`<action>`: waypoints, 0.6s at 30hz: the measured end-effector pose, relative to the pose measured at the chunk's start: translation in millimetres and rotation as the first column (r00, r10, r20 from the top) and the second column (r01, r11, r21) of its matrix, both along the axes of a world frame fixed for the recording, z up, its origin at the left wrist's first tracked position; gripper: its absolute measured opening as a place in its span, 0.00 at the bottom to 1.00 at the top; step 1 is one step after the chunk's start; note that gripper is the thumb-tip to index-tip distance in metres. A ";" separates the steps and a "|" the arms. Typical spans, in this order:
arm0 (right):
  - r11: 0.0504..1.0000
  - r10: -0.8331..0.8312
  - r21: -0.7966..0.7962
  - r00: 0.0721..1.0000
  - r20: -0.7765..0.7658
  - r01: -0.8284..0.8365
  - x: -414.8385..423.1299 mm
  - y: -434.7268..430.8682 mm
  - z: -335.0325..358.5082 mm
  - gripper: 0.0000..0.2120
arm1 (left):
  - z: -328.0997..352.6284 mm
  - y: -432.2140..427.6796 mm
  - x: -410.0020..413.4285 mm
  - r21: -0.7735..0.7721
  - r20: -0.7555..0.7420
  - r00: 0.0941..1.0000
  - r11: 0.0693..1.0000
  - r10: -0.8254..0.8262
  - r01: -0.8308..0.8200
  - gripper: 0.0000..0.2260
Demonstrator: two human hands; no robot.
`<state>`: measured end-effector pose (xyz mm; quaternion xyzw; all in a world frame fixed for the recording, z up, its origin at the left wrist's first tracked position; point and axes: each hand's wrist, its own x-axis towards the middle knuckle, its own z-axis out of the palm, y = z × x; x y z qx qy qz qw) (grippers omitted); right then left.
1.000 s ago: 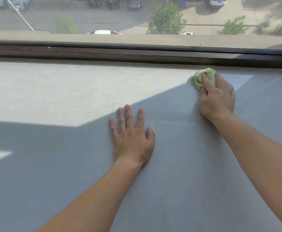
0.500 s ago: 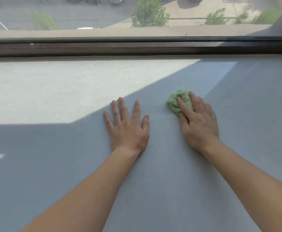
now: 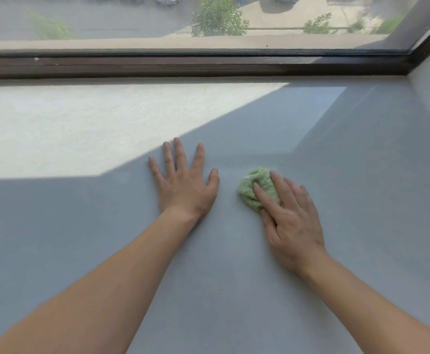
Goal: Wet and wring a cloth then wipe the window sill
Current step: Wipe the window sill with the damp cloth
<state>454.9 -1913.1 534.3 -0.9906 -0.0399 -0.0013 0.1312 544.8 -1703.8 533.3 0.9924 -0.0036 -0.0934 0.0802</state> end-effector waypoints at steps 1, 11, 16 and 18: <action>0.997 0.083 0.000 0.997 -0.005 -0.083 -10.0 -5.7 0.8 0.24 | 0.9 0.9 -0.6 0.003 0.002 1.000 1.000 -0.003 0.003 0.31; 0.985 -0.167 0.056 0.985 0.046 0.164 -45.5 -11.7 8.4 0.24 | 9.1 -21.0 -70.7 -0.180 0.082 0.990 0.976 -0.113 0.127 0.27; 0.955 0.296 0.004 0.955 0.034 -0.296 -125.1 -21.8 5.7 0.25 | 17.0 -13.3 -102.9 -0.358 0.075 0.997 0.932 -0.030 0.055 0.31; 0.969 0.247 -0.013 0.969 0.026 -0.247 -122.0 -45.6 6.0 0.24 | 18.3 -15.7 -114.1 -0.326 0.058 0.998 0.944 -0.033 0.050 0.32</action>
